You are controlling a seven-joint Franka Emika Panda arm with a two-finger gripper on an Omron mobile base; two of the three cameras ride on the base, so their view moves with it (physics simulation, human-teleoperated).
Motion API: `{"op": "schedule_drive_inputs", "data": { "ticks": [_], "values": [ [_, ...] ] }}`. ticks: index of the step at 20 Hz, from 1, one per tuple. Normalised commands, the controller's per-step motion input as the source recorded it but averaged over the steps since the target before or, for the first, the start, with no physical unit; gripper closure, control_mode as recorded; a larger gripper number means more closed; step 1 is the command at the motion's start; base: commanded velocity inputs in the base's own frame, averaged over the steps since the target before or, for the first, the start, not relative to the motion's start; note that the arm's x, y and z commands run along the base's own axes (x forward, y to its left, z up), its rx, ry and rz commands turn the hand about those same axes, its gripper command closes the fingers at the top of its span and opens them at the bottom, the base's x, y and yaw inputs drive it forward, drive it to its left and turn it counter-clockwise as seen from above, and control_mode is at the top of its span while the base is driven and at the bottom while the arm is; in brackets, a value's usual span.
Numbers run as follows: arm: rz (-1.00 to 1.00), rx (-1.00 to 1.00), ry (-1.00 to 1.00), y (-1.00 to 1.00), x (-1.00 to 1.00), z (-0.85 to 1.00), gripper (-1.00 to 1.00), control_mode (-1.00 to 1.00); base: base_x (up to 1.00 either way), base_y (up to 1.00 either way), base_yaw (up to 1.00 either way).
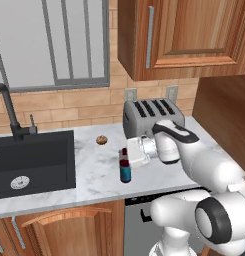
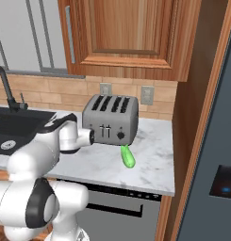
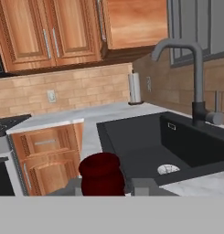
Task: Place the beer on the top shelf of the fridge to keep it out of children's reach, and place the corn and mushroom on lower shelves for easy access.
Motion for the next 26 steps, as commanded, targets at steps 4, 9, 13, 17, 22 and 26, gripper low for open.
{"op": "schedule_drive_inputs", "data": {
  "ticks": [4,9,13,17,22,26],
  "values": [
    [-0.01,-0.03,0.00,-0.29,-0.04,0.97,1.00,-1.00,0.00,0.00,0.00],
    [-0.16,-0.13,0.01,-0.51,-0.13,0.90,1.00,-1.00,0.00,0.00,0.00],
    [-0.27,-0.16,0.01,-0.55,-0.13,0.68,1.00,-1.00,0.00,0.00,0.00],
    [-0.32,-0.18,0.01,-0.51,-0.16,0.64,1.00,-1.00,0.00,0.00,0.00],
    [-0.24,-0.22,0.00,-0.44,-0.12,0.43,1.00,-1.00,0.00,0.00,0.00],
    [-0.25,-0.18,0.00,-0.30,-0.21,0.34,1.00,-1.00,0.00,0.00,0.00]
  ]
}}
